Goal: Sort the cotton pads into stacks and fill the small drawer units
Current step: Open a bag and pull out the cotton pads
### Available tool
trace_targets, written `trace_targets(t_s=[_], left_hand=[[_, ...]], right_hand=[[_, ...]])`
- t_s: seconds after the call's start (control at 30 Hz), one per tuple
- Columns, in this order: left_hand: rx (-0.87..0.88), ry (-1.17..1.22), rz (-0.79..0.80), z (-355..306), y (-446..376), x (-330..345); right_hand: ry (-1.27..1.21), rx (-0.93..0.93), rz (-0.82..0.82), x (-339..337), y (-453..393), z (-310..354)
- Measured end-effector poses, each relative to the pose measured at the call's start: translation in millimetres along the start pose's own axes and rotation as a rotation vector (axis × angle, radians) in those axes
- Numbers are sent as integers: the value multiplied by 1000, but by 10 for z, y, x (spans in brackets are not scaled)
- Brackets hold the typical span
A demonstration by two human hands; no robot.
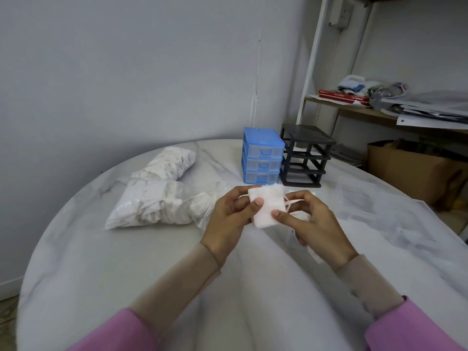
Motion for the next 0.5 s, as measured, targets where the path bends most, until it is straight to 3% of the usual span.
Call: trace_targets(t_s=[0.2, 0.5], left_hand=[[-12, 19, 22, 39, -16, 10], [-16, 0, 14, 56, -165, 181]], right_hand=[[-74, 8, 24, -64, -57, 2], [-145, -15, -228, -572, -176, 4]])
Point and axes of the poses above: each hand's wrist, its own y-axis away from the middle knuckle, its own x-axis out of the palm, z = x × y, the point moved 6 cm from there along -y, towards the middle knuckle, and after that the axes turned 11 degrees about -x, right-handed, at the moved point
